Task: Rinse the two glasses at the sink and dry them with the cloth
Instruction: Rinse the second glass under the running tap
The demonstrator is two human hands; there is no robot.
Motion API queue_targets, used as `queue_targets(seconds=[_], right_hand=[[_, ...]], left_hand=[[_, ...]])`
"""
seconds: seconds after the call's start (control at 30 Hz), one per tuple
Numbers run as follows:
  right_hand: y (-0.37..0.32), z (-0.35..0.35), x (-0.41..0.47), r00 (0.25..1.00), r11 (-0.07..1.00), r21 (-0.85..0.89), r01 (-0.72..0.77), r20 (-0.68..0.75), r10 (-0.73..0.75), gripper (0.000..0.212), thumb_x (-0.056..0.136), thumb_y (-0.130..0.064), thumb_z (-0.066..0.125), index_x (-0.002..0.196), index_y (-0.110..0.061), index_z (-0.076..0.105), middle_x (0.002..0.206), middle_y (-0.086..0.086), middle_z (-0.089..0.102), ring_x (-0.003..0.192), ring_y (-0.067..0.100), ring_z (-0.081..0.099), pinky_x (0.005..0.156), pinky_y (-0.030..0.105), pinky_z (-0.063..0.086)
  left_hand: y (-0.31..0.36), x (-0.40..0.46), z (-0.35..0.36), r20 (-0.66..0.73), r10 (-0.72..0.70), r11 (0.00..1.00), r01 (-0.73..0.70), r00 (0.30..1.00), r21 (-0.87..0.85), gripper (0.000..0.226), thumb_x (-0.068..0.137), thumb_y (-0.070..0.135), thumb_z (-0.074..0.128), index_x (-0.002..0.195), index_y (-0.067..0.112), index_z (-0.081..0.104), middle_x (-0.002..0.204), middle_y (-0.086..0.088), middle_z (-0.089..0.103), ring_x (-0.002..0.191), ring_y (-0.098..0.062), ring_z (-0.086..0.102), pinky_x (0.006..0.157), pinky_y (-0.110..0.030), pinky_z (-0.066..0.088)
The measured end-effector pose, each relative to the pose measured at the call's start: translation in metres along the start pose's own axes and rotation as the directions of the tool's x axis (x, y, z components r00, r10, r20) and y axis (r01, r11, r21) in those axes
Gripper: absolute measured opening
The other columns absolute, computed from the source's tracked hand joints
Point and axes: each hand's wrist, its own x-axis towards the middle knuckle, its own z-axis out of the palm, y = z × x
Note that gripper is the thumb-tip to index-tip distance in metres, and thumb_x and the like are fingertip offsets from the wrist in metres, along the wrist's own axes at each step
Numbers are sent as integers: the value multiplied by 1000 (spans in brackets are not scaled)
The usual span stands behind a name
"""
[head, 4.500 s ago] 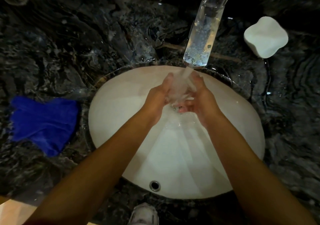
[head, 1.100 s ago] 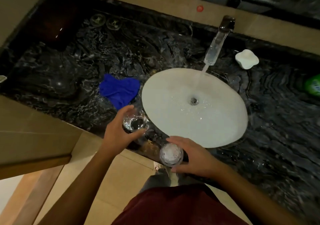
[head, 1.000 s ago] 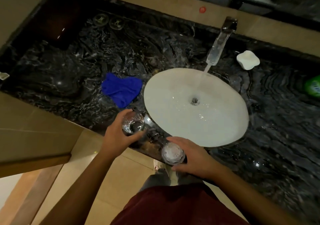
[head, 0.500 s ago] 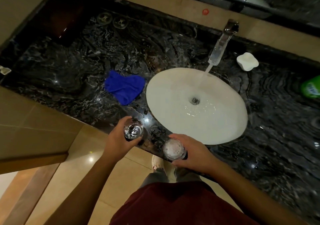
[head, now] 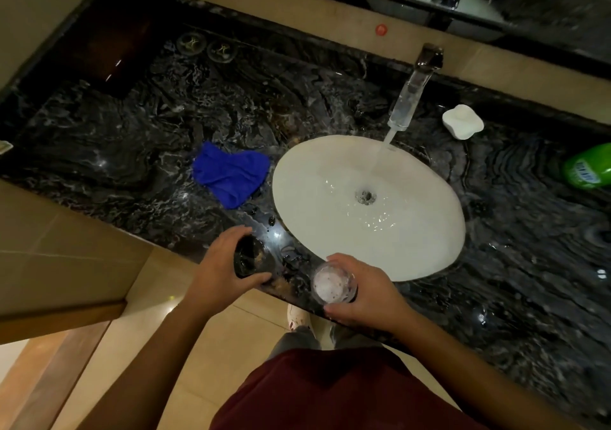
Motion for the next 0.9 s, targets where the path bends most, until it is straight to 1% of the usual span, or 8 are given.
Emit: queue_targets(seconds=[0.1, 0.2, 0.3, 0.43, 0.53, 0.67, 0.77, 0.9], right_hand=[[3, -19, 3, 990, 974, 207, -91, -84, 110, 80, 62, -43, 93, 133, -38, 57, 117, -16, 70, 108, 4, 68, 87, 17, 55], [2, -46, 11, 972, 928, 354, -117, -152, 181, 69, 64, -37, 94, 124, -40, 61, 109, -12, 73, 104, 2, 68, 91, 27, 57], [-4, -74, 24, 957, 879, 463, -112, -189, 222, 58, 70, -26, 93, 120, -33, 64, 105, -5, 75, 98, 8, 71, 92, 34, 59], [-5, -100, 43, 946, 812, 569, -130, -175, 274, 52, 74, -29, 90, 119, -26, 64, 102, -2, 76, 91, 11, 74, 86, 39, 62], [10, -110, 58, 938, 795, 589, -146, -171, 300, 57, 73, -40, 88, 122, -27, 62, 104, -3, 75, 97, 14, 72, 90, 42, 60], [42, -124, 85, 936, 751, 651, -110, -188, 299, 39, 87, -25, 80, 123, -27, 65, 109, -2, 74, 107, 18, 70, 97, 45, 57], [64, -131, 108, 916, 680, 726, -103, -197, 349, 36, 95, -16, 69, 129, -26, 66, 116, 1, 74, 110, 20, 70, 95, 43, 59], [86, -136, 140, 878, 571, 819, -60, -229, 421, 35, 98, -11, 62, 129, -24, 68, 118, 3, 74, 102, 13, 72, 77, 28, 58]], left_hand=[[30, 11, -5, -52, 139, 987, -134, 989, 88, 92, 72, 58, 81, 148, 20, 44, 157, 0, 41, 149, -9, 22, 122, -29, 15], [72, 26, 4, 13, 209, 977, -207, 978, -57, 91, 77, 65, 74, 151, 24, 40, 156, 7, 41, 149, -9, 30, 122, -30, 24], [117, 46, 30, 136, 190, 960, -155, 972, -233, 93, 78, 58, 79, 153, 32, 31, 154, 9, 43, 140, -6, 42, 116, -34, 38], [161, 83, 70, 160, 131, 963, -88, 978, -253, 99, 78, 51, 81, 157, 30, 24, 153, 5, 46, 137, -11, 47, 113, -33, 40], [174, 110, 91, 161, 49, 954, 2, 986, -300, 97, 74, 56, 82, 153, 33, 29, 141, 8, 53, 126, -9, 54, 107, -32, 46], [179, 152, 114, 182, 13, 925, 57, 983, -374, 87, 69, 49, 87, 140, 30, 41, 131, 9, 56, 115, -7, 58, 95, -23, 47], [176, 190, 132, 181, 13, 925, 57, 983, -375, 88, 66, 44, 92, 138, 26, 44, 126, 8, 59, 108, -6, 60, 87, -17, 45], [169, 234, 154, 235, -53, 842, 170, 971, -511, 83, 71, 30, 92, 139, 27, 45, 127, 8, 60, 113, 2, 59, 90, -17, 52]])
